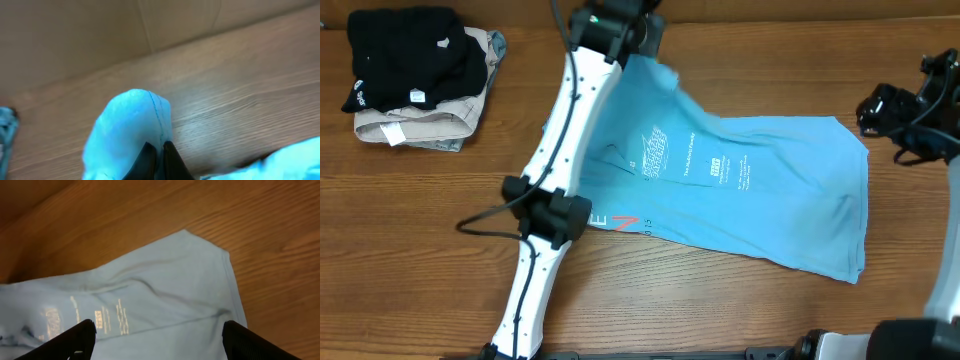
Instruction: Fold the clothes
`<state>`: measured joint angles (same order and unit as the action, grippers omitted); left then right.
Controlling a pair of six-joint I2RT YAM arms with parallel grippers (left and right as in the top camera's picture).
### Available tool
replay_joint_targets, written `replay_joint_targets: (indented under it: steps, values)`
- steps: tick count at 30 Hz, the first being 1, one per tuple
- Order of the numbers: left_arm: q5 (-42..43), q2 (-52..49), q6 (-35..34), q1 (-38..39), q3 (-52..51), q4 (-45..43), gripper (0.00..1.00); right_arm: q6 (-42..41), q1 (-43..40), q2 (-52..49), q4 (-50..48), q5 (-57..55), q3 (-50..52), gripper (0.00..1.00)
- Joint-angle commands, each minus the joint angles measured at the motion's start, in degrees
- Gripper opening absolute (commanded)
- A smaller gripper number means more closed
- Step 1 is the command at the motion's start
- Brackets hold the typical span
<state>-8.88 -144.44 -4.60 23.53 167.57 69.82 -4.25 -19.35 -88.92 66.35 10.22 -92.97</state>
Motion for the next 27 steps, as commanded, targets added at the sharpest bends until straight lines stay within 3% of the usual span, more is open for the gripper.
replay_joint_targets:
  steps: [1, 18, 27]
  values:
    - [-0.7, 2.2, -1.5, -0.4, 1.0, 1.6, 0.04, 0.0, 0.4, -3.9, -2.3, 0.1, 0.3, 0.85]
    - [-0.3, 2.2, -3.4, -0.4, 0.9, 8.0, 0.04, 0.0, 0.4, -27.2, -22.6, -1.9, 0.3, 0.84]
    - [-0.3, 2.2, -3.4, -0.4, 0.9, 9.8, 0.04, 0.0, -0.2, -35.5, -25.4, -6.3, 0.3, 0.76]
